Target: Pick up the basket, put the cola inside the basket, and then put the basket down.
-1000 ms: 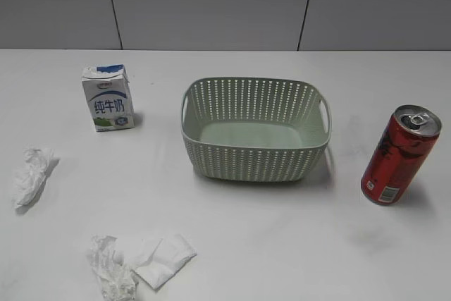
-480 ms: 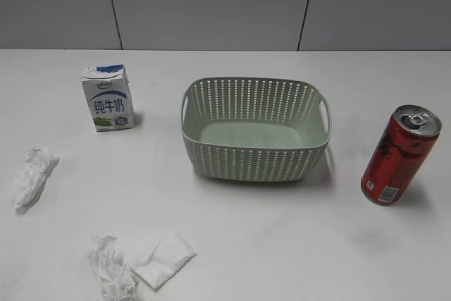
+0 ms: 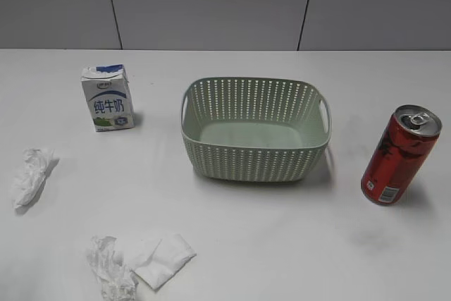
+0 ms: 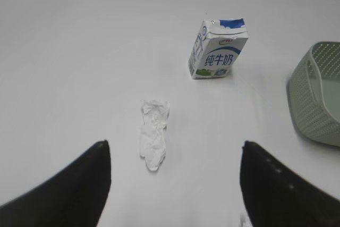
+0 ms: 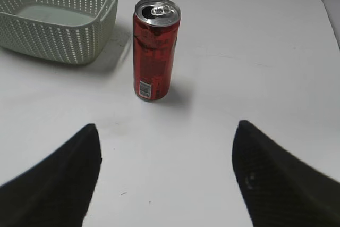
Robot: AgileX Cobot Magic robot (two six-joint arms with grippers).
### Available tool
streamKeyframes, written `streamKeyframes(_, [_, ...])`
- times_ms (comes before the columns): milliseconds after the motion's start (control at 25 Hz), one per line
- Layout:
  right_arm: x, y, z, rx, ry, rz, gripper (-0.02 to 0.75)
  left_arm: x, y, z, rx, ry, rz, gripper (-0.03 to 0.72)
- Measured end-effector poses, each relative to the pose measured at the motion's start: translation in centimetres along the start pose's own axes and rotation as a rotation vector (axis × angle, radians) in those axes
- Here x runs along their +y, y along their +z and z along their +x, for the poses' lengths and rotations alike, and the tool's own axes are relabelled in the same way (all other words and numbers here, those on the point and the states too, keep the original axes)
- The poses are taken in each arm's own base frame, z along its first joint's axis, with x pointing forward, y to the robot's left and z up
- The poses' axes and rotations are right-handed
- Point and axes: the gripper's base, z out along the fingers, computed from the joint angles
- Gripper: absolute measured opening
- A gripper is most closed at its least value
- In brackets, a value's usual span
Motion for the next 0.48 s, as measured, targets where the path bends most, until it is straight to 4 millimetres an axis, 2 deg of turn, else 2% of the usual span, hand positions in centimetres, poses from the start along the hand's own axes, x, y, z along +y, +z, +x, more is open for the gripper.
streamKeyframes(280, [0.0, 0.0, 0.0, 0.000, 0.000, 0.000, 0.584, -1.1, 4.1, -5.3, 0.097, 0.063, 0.052, 0.573])
streamKeyframes(480, [0.0, 0.0, 0.0, 0.000, 0.000, 0.000, 0.584, -3.5, 7.8, -8.1, 0.181, 0.130, 0.124, 0.573])
